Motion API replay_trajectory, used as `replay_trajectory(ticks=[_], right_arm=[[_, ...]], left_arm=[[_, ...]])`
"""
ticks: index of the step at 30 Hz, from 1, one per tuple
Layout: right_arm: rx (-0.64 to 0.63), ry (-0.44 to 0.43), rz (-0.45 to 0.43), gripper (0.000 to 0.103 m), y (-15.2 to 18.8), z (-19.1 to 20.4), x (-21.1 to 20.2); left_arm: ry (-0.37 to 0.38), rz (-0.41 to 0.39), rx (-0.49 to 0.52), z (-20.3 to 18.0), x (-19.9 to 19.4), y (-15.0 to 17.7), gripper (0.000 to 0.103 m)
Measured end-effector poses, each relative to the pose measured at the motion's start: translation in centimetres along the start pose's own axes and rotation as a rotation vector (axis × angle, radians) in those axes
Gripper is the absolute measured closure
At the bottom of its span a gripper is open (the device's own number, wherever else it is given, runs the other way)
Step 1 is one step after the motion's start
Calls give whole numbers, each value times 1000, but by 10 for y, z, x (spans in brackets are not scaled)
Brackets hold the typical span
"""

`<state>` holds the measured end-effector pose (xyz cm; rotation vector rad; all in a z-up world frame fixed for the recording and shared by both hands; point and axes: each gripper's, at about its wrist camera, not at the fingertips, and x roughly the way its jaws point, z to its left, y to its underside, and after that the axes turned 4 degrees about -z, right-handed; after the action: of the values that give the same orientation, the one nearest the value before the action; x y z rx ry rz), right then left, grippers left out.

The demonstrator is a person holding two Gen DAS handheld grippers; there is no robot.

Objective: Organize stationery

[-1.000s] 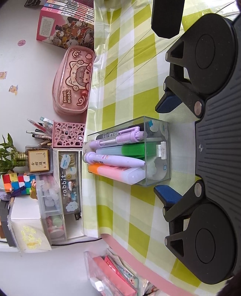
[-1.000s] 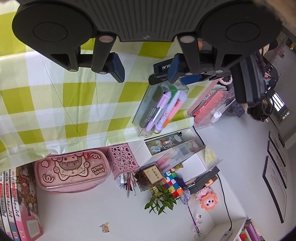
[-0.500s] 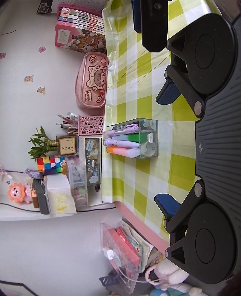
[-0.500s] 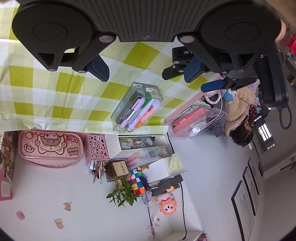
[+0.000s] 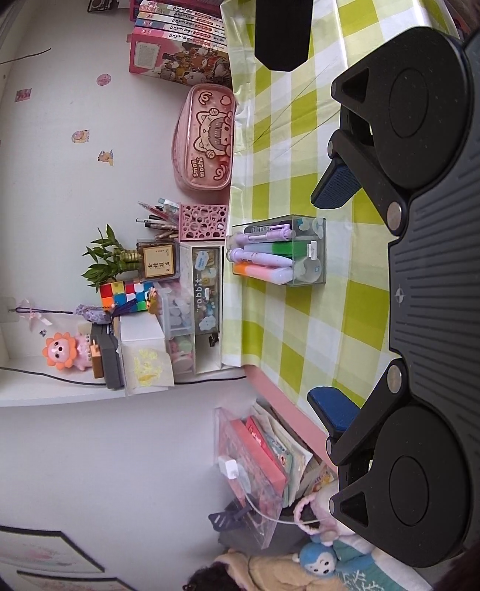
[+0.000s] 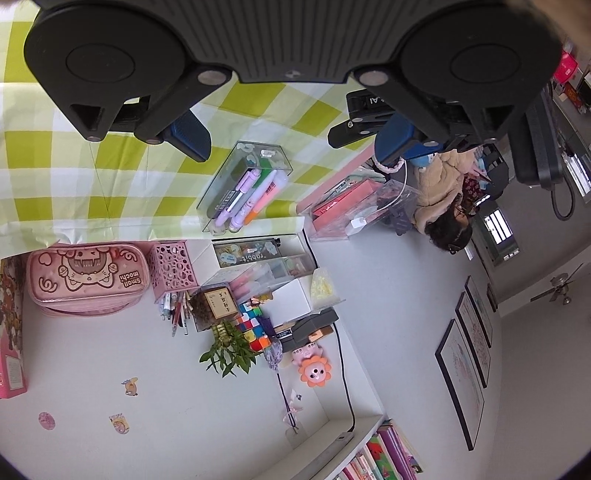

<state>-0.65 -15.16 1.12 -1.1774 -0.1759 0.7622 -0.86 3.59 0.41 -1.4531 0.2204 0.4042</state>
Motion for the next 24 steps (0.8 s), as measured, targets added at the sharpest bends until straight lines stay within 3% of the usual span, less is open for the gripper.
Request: replay_trajectory(ticks=[24], right_arm=[[-27,46,47,9,4,9,9]], left_arm=[[19,9,16,-1,-1,3,5]])
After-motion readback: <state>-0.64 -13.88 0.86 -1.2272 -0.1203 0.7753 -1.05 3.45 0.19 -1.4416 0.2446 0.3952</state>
